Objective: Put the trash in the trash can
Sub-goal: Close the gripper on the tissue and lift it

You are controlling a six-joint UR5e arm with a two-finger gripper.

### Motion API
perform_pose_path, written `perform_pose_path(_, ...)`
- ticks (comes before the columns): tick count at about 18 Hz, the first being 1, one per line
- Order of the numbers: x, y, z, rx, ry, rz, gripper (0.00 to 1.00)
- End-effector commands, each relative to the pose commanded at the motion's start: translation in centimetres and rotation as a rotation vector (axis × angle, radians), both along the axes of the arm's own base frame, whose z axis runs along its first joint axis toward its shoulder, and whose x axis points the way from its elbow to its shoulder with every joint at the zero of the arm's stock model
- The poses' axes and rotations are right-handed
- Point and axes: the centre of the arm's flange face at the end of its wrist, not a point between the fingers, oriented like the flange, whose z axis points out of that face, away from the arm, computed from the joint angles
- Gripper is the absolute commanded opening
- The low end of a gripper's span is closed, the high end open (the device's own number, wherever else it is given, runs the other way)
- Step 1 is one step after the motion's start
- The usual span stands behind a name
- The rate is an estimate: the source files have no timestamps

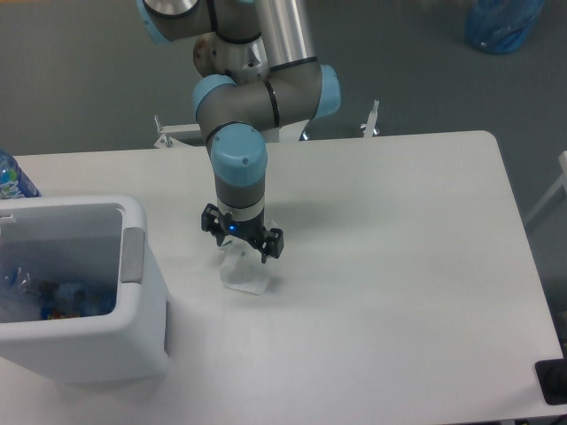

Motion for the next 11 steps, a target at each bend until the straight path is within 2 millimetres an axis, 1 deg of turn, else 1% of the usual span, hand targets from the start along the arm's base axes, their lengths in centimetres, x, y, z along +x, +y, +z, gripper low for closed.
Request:
perform_pose_path(2,-0.1,-0.1,0.1,-0.006,0.009,0.001,0.46)
perform_pose_path(5,-0.4,-0.2,0.1,-0.026,0.034,0.004,0.16)
perform_pose_path(7,-0.5,-0.1,0.2,-0.025,0.039,0.005,0.01)
perform_pose_path(9,-0.6,-0.2,0.6,-0.021,0.043,0.003,0.00)
perform_pose_path(11,-1.0,0.4,1.8,0.001,0.059,-0.001,0.00)
